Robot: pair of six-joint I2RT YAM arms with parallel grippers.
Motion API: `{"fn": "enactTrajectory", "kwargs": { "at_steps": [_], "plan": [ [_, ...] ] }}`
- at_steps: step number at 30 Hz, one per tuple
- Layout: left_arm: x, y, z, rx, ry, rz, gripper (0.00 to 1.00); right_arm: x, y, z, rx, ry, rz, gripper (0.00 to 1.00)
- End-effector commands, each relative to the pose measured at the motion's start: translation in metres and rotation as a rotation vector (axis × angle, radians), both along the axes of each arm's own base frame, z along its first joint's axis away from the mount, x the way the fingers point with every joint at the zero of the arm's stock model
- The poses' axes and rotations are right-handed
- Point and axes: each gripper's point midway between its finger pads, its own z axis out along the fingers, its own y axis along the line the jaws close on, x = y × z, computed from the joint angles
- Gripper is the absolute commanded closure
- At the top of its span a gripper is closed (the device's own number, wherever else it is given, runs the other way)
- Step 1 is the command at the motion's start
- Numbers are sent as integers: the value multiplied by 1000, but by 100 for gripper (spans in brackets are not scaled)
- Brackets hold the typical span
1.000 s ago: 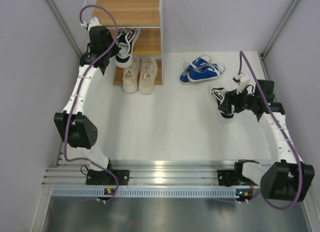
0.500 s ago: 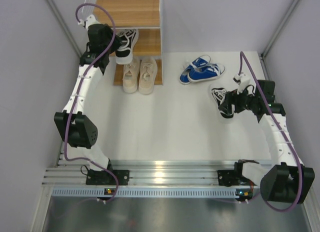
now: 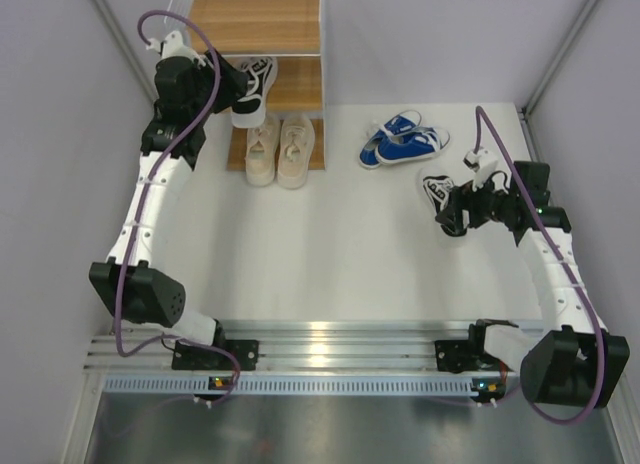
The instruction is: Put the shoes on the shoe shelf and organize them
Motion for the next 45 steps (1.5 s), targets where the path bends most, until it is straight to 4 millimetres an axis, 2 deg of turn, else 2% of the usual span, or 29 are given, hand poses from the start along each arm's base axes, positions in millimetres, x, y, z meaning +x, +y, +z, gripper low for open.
{"fn": "enactTrajectory", "kwargs": {
  "at_steps": [1, 3, 6, 8, 9, 10, 13, 15, 16, 17, 18, 22, 23, 25, 27, 38, 45],
  "plan": [
    [-28, -8, 33, 53, -114, -95, 35, -3, 5, 18, -2, -73, 85, 26],
    [-39, -7, 35, 77, -119, -107, 34, -8, 9, 18, 6, -75, 125, 26],
    [-52, -10, 20, 102, -93, -139, 34, -11, 14, 21, 21, -82, 169, 26],
    [-59, -12, 2, 114, -58, -166, 34, -11, 16, 22, 25, -83, 184, 26],
    [-66, -12, 2, 123, -61, -176, 35, -10, 15, 22, 18, -89, 192, 26],
    [-69, -13, -10, 127, -36, -186, 36, -10, 16, 22, 16, -85, 197, 26],
    [-82, -12, -13, 135, -41, -193, 39, -8, 13, 22, -6, -88, 195, 26],
    [-87, -13, -21, 133, -26, -195, 58, -6, 11, 20, -11, -77, 191, 26],
    [-88, -14, -23, 131, -20, -201, 65, -5, 11, 19, -9, -74, 190, 26],
    [-88, -14, -30, 129, -3, -207, 77, -5, 12, 19, -4, -72, 187, 27],
    [-88, -15, -33, 125, 5, -210, 81, -4, 12, 19, -1, -69, 184, 26],
    [-79, -15, -52, 122, 53, -206, 94, -3, 12, 20, 5, -71, 180, 27],
    [-74, -15, -60, 125, 73, -206, 95, -3, 12, 20, 4, -70, 179, 27],
    [-67, -14, -62, 131, 81, -200, 97, -3, 11, 20, 1, -70, 177, 27],
    [-57, -15, -72, 143, 106, -203, 98, -3, 11, 20, 0, -73, 176, 27],
    [-17, -23, -77, 89, 123, -199, 98, -4, 11, 21, -1, -75, 167, 27],
    [-1, -24, -75, 30, 100, -172, 98, -4, 11, 21, 0, -76, 163, 27]
  ]
}}
